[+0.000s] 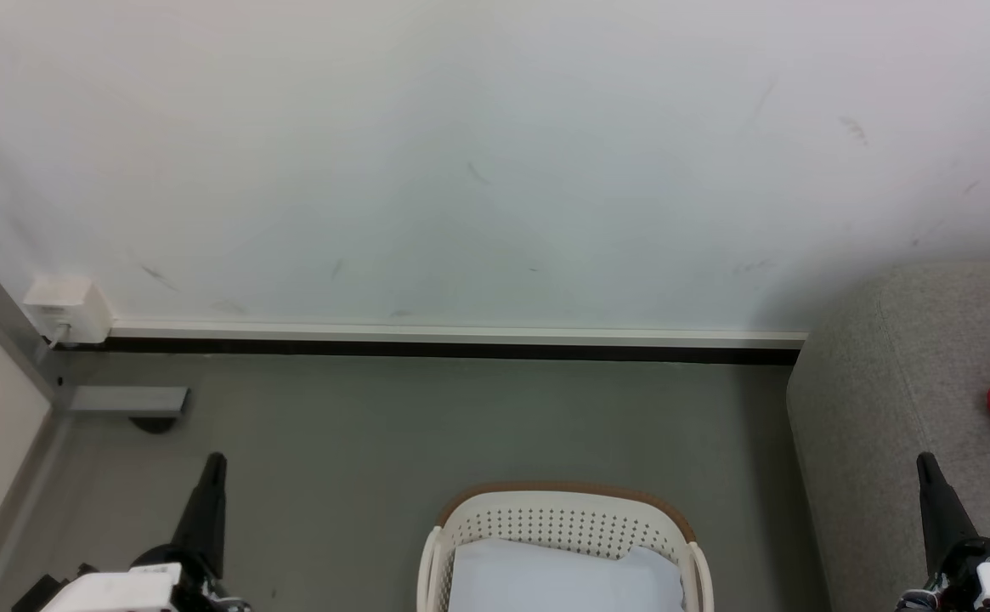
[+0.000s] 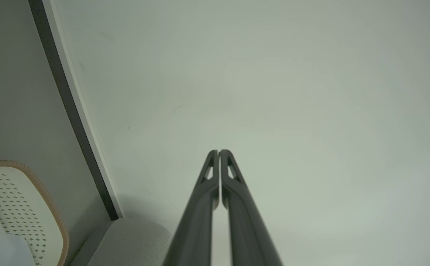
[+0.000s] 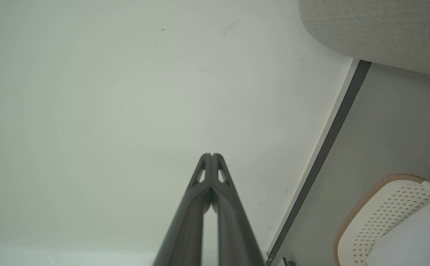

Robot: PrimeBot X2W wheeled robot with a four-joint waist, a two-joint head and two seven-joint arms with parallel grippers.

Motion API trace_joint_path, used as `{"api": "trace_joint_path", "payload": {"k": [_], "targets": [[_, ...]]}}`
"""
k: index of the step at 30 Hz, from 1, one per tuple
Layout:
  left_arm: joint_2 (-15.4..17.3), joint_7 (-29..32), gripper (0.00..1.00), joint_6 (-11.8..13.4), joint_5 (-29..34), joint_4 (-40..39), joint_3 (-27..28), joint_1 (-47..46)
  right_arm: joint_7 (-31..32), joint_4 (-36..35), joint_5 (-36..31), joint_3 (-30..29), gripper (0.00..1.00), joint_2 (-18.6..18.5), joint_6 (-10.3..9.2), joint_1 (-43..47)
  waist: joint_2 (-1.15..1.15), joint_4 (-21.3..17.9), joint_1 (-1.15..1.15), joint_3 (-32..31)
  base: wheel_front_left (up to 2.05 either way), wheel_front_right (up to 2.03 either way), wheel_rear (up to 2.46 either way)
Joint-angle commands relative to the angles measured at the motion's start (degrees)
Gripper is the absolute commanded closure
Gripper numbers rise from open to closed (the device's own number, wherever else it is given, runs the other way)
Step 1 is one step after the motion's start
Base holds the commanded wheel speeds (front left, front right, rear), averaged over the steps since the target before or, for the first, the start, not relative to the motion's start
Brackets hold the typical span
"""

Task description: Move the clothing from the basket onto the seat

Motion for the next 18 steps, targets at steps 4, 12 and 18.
{"api": "trace_joint_path", "payload": {"k": [4,12,18], "targets": [[0.1,0.2,1.00,-0.3,-0.8,-0.2,0.1,-0.4,0.2,-0.2,-0.5,-0.2,1.00,0.0,-0.12,-0.7,0.00,0.0,0.00,0.0,0.00,0.00,0.00],[0.1,0.2,1.00,-0.3,-0.8,-0.2,0.1,-0.4,0.2,-0.2,-0.5,-0.3,1.00,0.0,-0.12,-0.7,0.00,0.0,0.00,0.0,0.00,0.00,0.00],[0.1,0.2,1.00,-0.3,-0.8,-0.2,0.1,-0.4,0.2,-0.2,-0.5,-0.3,1.00,0.0,-0.12,-0.7,0.00,0.0,0.00,0.0,0.00,0.00,0.00]]}}
